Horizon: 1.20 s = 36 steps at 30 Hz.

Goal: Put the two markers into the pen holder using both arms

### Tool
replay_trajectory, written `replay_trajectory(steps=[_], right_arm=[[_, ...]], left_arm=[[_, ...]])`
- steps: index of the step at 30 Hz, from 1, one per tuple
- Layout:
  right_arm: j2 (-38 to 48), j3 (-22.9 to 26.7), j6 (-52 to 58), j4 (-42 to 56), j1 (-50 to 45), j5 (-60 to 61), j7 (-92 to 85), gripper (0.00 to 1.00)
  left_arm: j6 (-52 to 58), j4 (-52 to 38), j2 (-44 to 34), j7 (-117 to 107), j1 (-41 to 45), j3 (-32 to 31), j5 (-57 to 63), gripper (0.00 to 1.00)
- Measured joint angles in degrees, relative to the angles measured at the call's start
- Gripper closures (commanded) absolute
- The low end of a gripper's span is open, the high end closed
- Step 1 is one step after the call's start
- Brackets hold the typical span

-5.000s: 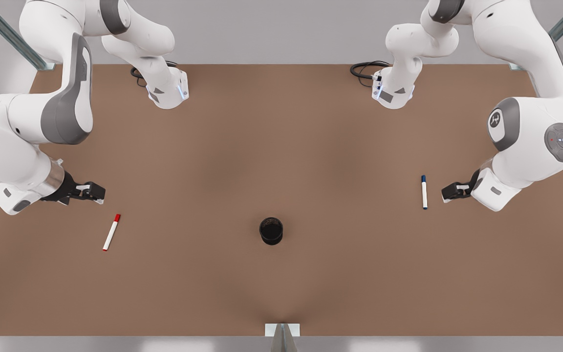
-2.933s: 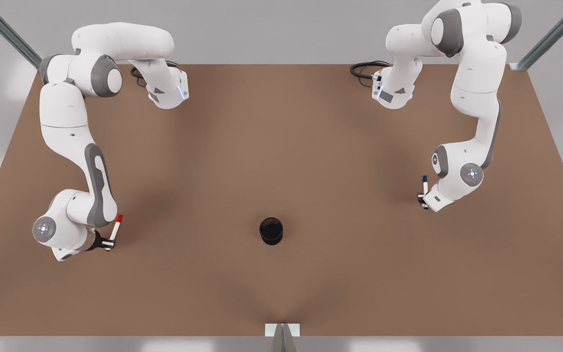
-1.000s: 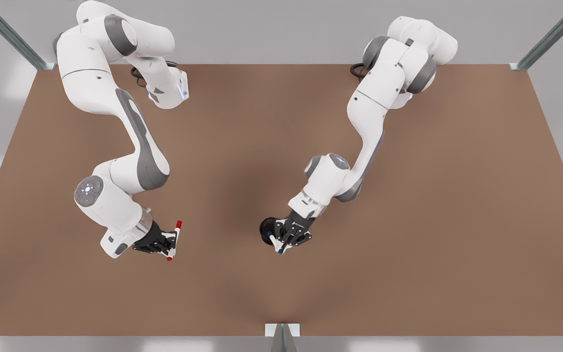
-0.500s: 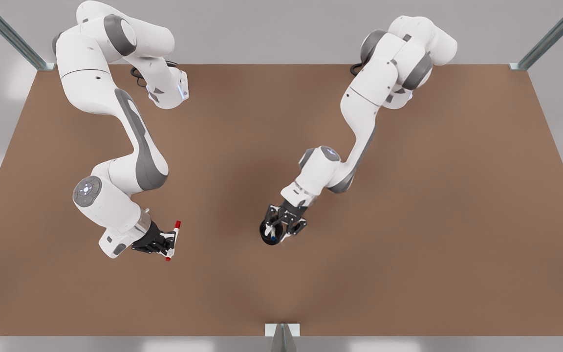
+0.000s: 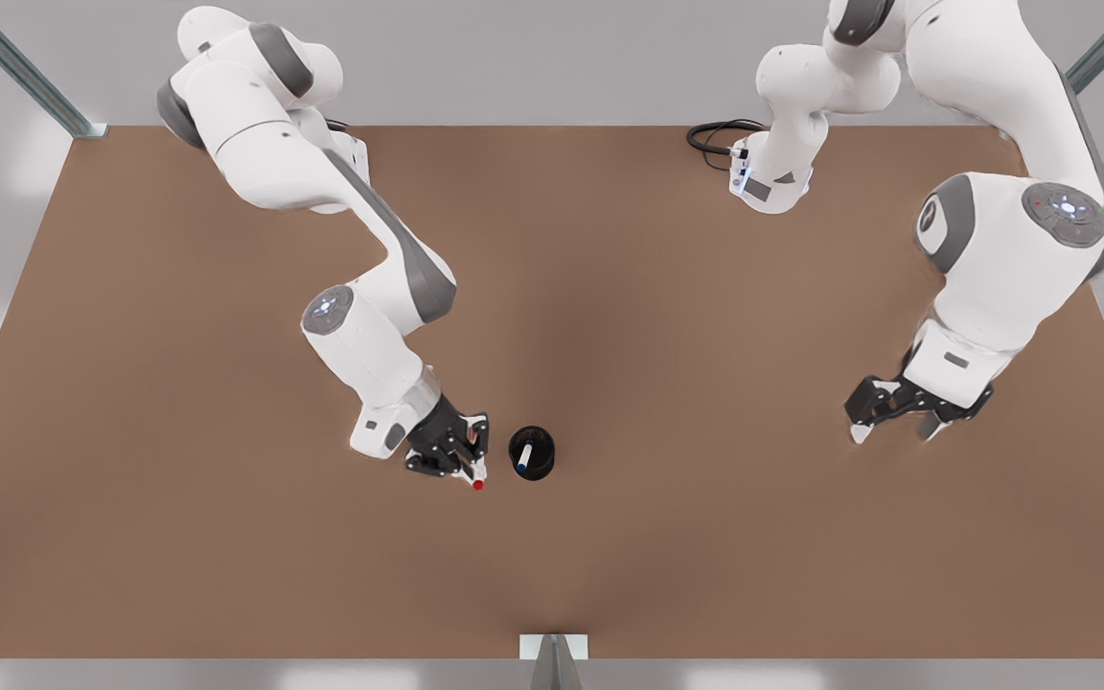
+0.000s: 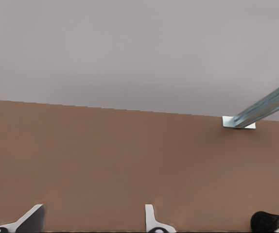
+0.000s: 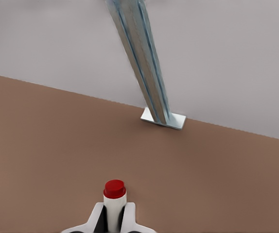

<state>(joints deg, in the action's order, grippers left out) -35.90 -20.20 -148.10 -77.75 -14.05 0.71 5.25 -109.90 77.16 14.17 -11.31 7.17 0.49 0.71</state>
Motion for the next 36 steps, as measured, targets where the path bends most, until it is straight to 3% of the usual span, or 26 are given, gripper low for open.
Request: replay_trajectory(steps=[2,5,8,31,32,33,36], right_arm=[[-0.2,1.0,-3.8,0.3,-3.1,-0.1,0.7,0.79],[-1.9,10.1,-9.2,2.0,-13.0,-0.2,2.4,0.79],[-5.8,13.6,-12.9,6.5,-16.7,-0.4,4.3,0.79],[-3.9,14.0,-32.7,-15.5,-15.4,-3.5,12.4,0.79],[-4.3,14.0,-34.2,-17.8,-15.4,-3.9,12.6,0.58],[-4.4,14.0,-35.6,-20.1,-15.4,-4.1,12.7,0.0],[-3.6,14.0,-38.7,-22.7,-15.0,-4.5,12.9,0.0]], left_arm=[[5.5,0.7,-1.8,1.2,-1.5,-0.2,0.6,0.0],[11.2,0.8,-1.3,2.7,-1.1,-0.3,1.2,0.0],[14.7,0.8,0.3,4.1,-0.5,-0.3,1.8,0.0],[20.4,0.9,3.5,9.3,1.3,-0.3,3.1,0.0],[20.4,0.9,3.5,9.4,1.3,-0.3,3.1,0.0],[20.4,0.9,3.5,9.5,1.3,-0.3,3.1,0.0],[20.5,0.9,3.9,9.7,1.3,-0.3,3.1,0.0]])
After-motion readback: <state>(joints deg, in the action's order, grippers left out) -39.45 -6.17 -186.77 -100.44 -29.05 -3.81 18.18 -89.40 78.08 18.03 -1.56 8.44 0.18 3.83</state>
